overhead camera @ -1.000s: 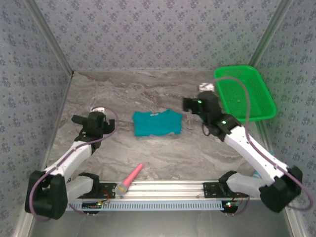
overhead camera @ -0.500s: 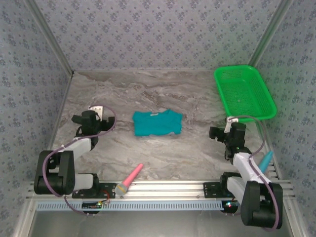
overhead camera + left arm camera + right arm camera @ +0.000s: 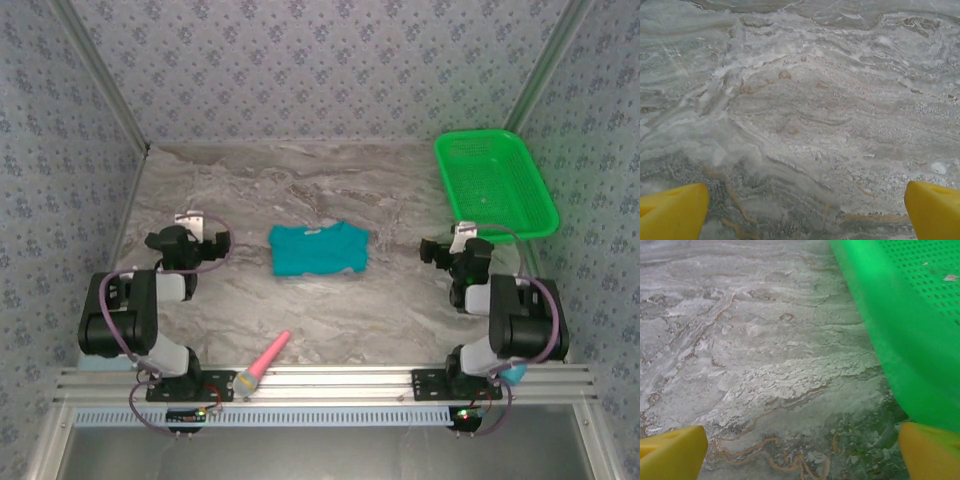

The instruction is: Fold the inside-out t-shirt

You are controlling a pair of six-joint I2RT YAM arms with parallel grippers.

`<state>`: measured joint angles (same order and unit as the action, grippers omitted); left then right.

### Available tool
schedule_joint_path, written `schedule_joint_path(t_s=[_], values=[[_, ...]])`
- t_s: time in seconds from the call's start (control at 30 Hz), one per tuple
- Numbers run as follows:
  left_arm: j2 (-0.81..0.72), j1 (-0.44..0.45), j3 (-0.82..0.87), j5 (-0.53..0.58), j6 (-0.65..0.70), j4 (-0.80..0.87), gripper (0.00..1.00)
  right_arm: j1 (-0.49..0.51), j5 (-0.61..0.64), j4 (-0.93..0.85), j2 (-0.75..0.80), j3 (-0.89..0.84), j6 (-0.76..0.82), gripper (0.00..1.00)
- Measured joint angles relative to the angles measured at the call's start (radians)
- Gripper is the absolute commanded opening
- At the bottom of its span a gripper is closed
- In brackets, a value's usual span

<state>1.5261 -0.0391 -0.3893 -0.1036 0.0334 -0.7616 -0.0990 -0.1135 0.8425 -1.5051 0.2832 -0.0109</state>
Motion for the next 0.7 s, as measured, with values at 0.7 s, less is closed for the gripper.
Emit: schedule_joint_path(t_s=[0.7], values=[[0.001, 0.002, 0.001, 0.045, -0.027, -0.046, 1.0, 0.06, 0.099, -0.052, -0.006, 0.1, 0.035, 1.0]])
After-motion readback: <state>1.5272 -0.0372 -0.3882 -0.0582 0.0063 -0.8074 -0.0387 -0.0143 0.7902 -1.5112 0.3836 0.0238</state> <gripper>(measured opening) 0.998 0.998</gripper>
